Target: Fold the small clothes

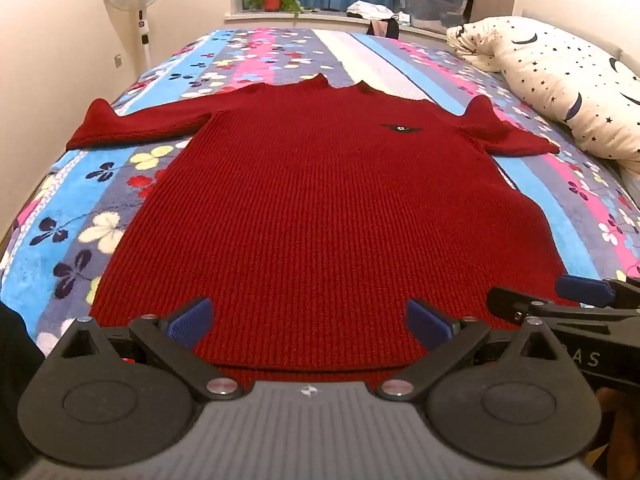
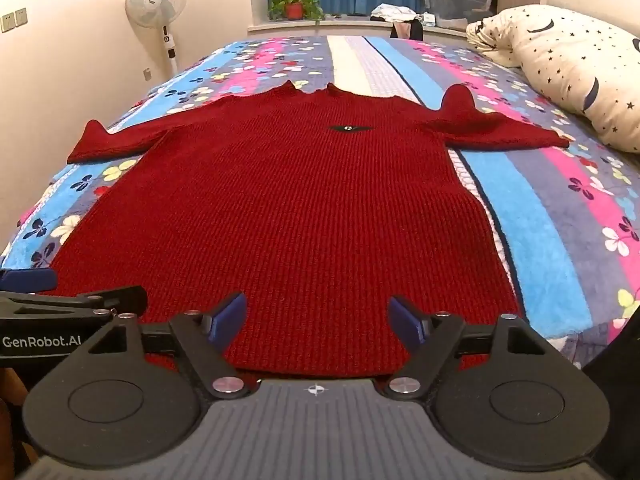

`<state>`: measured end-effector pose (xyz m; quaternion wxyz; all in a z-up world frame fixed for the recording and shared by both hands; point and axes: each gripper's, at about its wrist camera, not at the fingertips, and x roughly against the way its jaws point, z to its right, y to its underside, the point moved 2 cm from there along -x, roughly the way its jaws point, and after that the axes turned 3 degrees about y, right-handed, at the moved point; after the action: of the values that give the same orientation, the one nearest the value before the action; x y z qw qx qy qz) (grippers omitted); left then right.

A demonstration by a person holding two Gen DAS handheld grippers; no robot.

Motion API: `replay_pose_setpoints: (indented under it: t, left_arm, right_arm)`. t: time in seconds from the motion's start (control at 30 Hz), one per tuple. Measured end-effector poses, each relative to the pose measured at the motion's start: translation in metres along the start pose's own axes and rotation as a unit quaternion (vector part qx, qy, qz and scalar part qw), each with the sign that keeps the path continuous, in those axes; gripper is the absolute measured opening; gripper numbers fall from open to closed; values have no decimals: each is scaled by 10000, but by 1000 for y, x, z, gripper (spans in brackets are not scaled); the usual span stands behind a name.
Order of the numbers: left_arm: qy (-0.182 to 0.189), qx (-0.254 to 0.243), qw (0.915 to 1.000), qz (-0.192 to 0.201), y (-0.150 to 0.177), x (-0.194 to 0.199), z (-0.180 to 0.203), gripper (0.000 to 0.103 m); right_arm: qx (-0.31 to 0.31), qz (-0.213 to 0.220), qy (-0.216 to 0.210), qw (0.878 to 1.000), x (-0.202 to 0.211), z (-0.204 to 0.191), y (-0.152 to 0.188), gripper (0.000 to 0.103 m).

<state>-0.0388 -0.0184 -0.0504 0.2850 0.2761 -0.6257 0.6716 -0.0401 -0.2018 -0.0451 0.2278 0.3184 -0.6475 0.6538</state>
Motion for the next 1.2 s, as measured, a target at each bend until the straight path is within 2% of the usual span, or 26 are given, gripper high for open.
replay_pose_setpoints:
  t: [0.1, 0.27, 0.37, 0.43, 1.2]
  left_arm:
    - [52, 19, 10000, -8, 0, 0, -1, 103]
    - [57, 35, 10000, -48, 0, -1, -2, 102]
    - [33, 38, 10000, -43, 0, -2, -3, 102]
    - [28, 40, 10000, -32, 0, -2, -3, 102]
    - [10, 72, 10000, -61, 0, -5, -9, 102]
  right_arm:
    - [18, -7, 32, 10000, -9, 2, -6, 80]
    - [102, 121, 47, 9999, 2, -5, 2, 76]
    - [137, 116, 88, 9998, 3, -8, 0, 76]
    - [0, 15, -37, 10000, 3, -7, 0, 76]
    - [82, 94, 30, 9999, 3, -8, 0, 76]
